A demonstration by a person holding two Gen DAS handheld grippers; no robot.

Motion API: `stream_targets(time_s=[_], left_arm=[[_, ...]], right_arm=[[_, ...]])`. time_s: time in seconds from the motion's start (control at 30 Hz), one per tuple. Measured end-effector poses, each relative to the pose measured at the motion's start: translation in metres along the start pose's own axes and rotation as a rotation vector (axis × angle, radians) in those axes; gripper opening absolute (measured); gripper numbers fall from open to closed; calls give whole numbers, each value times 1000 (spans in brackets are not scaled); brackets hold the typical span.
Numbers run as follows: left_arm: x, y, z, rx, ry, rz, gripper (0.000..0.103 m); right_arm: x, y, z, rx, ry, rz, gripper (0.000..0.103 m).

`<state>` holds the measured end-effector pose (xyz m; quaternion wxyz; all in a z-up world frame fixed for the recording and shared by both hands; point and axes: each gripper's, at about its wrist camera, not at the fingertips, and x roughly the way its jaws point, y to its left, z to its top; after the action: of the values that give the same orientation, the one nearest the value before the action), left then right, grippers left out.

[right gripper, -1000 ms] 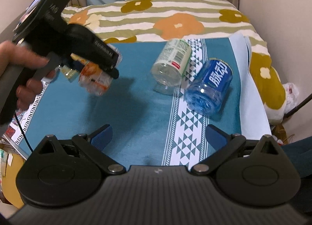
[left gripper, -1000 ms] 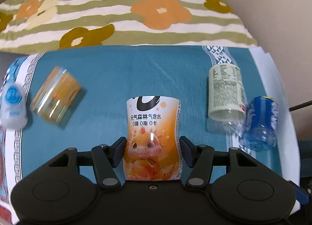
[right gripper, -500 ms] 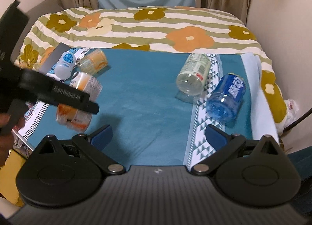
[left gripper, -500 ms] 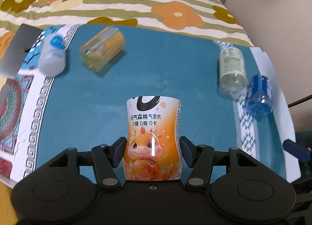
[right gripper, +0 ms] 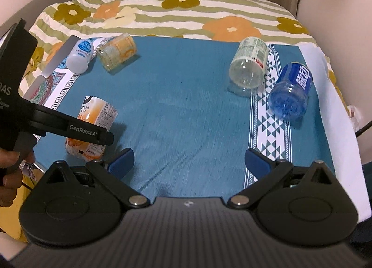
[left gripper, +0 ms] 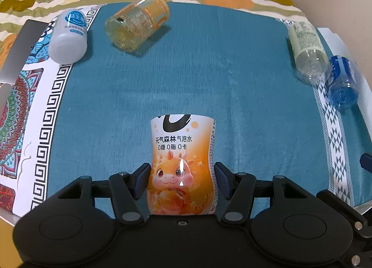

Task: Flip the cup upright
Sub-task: 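Lift the orange-labelled cup off the cloth with the left tool, then lower the cup onto the cloth and open the left tool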

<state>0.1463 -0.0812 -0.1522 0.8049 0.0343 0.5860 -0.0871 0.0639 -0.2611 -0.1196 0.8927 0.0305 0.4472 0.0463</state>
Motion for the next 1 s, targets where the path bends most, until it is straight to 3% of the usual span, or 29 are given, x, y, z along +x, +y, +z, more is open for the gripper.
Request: stream_targets(time_s=[0.23, 0.27, 0.33, 0.37, 0.77, 1.0], left_arm=[[3, 2, 6, 7, -5, -3, 65], [2, 1, 6, 5, -4, -4, 68], [1, 1, 6, 4, -12, -3, 86], [0, 1, 7, 4, -20, -2, 89], [-28, 6, 1, 7, -59, 8, 95], [-61, 25, -15, 1, -82, 15, 96]], right_arm=[[1, 2, -6, 6, 11, -2, 103], [1, 2, -7, 7, 12, -2, 103], [1, 2, -8, 9, 13, -2, 103], [1, 2, -8, 11, 13, -1, 103], [-12, 4, -1, -5, 3, -9, 103], [-30, 10, 22, -2, 20, 48, 103]])
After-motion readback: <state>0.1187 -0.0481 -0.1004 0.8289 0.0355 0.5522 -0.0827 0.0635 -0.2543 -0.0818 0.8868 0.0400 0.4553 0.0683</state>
